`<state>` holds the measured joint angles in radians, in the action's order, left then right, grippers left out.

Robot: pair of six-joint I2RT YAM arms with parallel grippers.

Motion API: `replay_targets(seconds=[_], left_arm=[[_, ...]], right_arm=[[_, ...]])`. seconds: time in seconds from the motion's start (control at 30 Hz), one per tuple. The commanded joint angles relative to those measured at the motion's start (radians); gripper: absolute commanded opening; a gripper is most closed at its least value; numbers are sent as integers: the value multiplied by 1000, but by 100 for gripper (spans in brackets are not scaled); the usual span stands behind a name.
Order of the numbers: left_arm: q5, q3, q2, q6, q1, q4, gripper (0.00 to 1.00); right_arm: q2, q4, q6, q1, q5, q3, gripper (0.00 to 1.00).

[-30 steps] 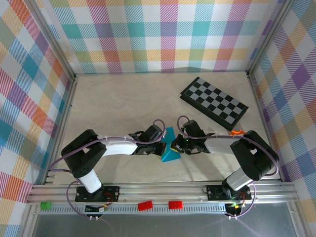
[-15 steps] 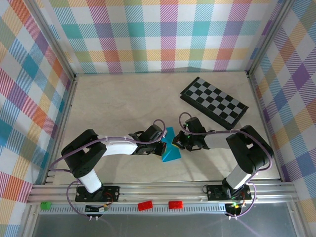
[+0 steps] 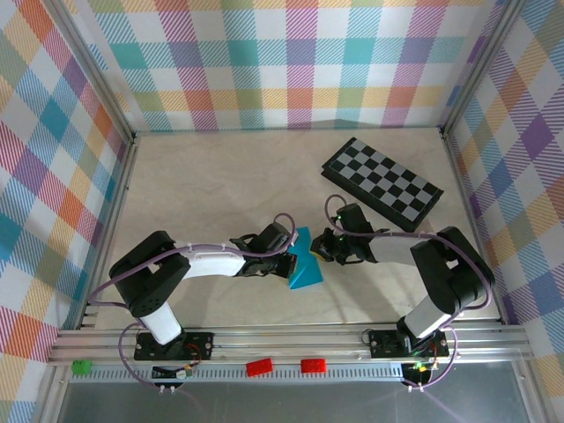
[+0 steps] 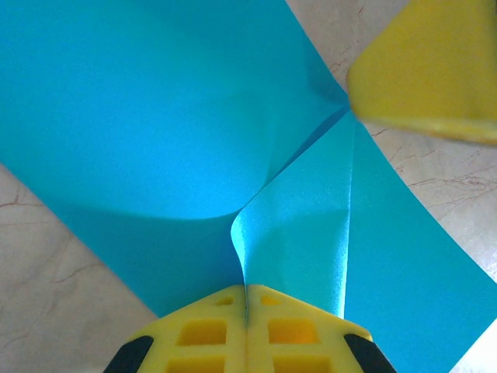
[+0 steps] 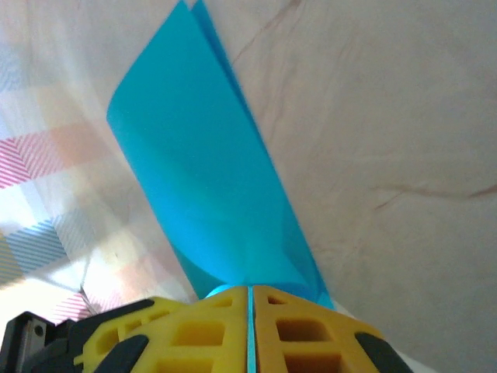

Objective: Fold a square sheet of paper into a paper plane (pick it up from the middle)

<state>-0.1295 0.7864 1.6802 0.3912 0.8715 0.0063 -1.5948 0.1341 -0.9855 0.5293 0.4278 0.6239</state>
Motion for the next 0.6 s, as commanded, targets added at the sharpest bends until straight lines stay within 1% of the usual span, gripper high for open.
replay_targets(seconds=[0.0, 0.17, 0.23, 0.33, 0.47, 0.57], left_arm=[[3, -21, 25, -15, -7, -86, 0], [1, -10, 30, -21, -7, -97, 0], [2, -12, 31, -19, -7, -97, 0], [1, -13, 33, -19, -7, -96, 0], [1, -10, 36, -18, -7, -95, 0], [-2, -15, 34, -16, -7, -89, 0]], right_arm=[[-44, -5, 18, 17, 26, 7, 10], [-60, -108, 41, -9, -69, -4, 9], [-45, -89, 38, -27, -47, -12, 9], [3, -54, 44, -25, -3, -2, 10], [38, -57, 43, -11, 42, 21, 12], [26, -41, 22, 18, 48, 31, 12]])
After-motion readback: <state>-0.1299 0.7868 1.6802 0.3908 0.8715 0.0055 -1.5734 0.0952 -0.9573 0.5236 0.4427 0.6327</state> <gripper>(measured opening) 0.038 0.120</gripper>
